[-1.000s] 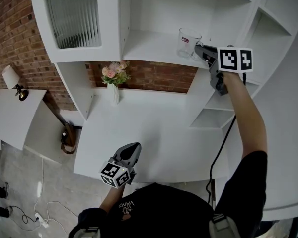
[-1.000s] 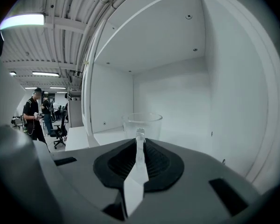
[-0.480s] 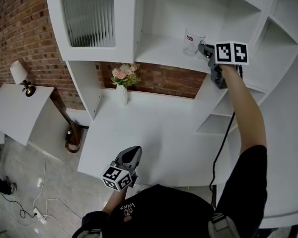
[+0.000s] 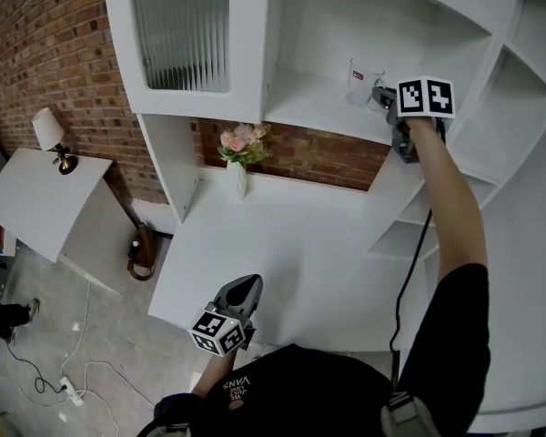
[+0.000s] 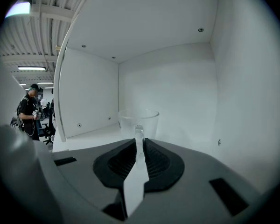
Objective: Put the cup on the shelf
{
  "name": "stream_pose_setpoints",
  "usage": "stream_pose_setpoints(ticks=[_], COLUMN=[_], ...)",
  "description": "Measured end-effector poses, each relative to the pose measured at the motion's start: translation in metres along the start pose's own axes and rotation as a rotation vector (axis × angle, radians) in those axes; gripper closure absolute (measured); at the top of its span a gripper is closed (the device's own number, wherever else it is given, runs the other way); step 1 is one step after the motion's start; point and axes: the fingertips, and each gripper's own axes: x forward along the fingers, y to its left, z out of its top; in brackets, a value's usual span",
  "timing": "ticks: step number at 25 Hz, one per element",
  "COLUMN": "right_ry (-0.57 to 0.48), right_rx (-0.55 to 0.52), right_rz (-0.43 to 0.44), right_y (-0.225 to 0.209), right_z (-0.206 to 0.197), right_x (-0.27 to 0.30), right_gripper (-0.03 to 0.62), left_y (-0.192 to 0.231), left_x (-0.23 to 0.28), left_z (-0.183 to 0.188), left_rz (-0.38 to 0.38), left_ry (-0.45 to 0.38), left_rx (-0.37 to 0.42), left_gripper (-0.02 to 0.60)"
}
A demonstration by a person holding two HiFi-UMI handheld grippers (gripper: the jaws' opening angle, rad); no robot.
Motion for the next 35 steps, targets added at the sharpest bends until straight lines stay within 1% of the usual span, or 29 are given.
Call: stream_pose_setpoints(ticks=[6,11,16,20,23,28,30,35], right_ry=[-0.03,-0.054,-0.088,-0.134,-0.17,-0.255,-0.279,-0.309], right_rx=[0.027,0.022,0.02,-0.023,-0.058,-0.096,-0.113,-0.156], right_rz=[0.023,0.034,0.047,0.05,0.083,0.196,0.212,0.217], right_y=[-0.001,0.0,-0.001,0.002,0.011,0.032,0.037,0.045], right_z=[-0.003,-0.005,-0.008,-0.012,-0.019,-0.043,-0.061,-0.119], right_x=[-0.004,-0.012,-0.032,-0.057,-0.079,-0.114,-0.125,-0.143], right_gripper=[0.548,0.539,0.539,0.542,0.545,0.564,0.569,0.58], left_y=[-0.001,-0.01,-0.023,-0.038,-0.052,-0.071,-0.076,-0.087], left_x=[0.0,0.009,0.018,0.026,0.032,0.042,0.044,0.046], left_z=[0.002,0.006,0.008,0.005,-0.001,-0.005,-0.004,0.0], left_rz=[0.006,-0.01,-0.026,-0.048,-0.062,-0.073,-0.066,-0.035], left_ry=[0.003,0.007,0.009,0.019,0.031,0.033,0.027,0.014], left_rx=[0.016,0.041,0.057,0.07,0.076,0.081,0.086,0.107], left_gripper=[0.574,0.574,0.574,0.574,0.574,0.574,0.574,0.574])
